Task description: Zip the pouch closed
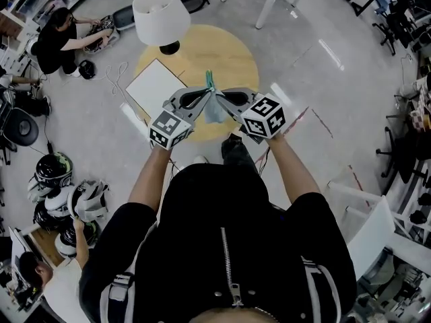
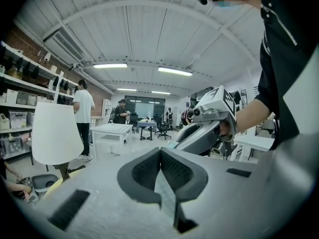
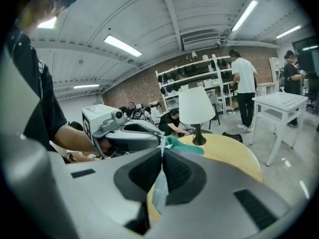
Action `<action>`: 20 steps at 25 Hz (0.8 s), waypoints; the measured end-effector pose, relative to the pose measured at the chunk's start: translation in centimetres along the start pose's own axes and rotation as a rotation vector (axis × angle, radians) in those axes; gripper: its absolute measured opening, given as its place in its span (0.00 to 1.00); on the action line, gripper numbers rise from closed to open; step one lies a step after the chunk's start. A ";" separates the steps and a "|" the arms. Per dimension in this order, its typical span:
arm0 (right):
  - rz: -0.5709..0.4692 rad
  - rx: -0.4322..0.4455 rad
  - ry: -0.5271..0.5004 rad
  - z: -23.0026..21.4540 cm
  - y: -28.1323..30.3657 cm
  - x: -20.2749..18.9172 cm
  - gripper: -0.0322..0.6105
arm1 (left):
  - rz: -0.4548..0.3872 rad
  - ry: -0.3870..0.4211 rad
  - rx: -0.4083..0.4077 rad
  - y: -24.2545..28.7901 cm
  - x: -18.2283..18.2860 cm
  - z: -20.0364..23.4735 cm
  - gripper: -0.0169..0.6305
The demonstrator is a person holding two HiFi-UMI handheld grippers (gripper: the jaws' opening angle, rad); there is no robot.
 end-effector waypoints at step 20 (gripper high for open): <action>0.006 -0.013 0.009 0.2 -0.4 -0.5 0.07 | 0.036 -0.074 0.052 -0.7 -0.8 2.3 0.03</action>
Point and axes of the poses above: the fingertips, and each gripper's own axes: y forward along the fingers, z to its left, x out of its top, the point moved 3 cm from there along -y, backward along the fingers, and after that the axes turned 6 degrees about -y, right-handed, at the moved point
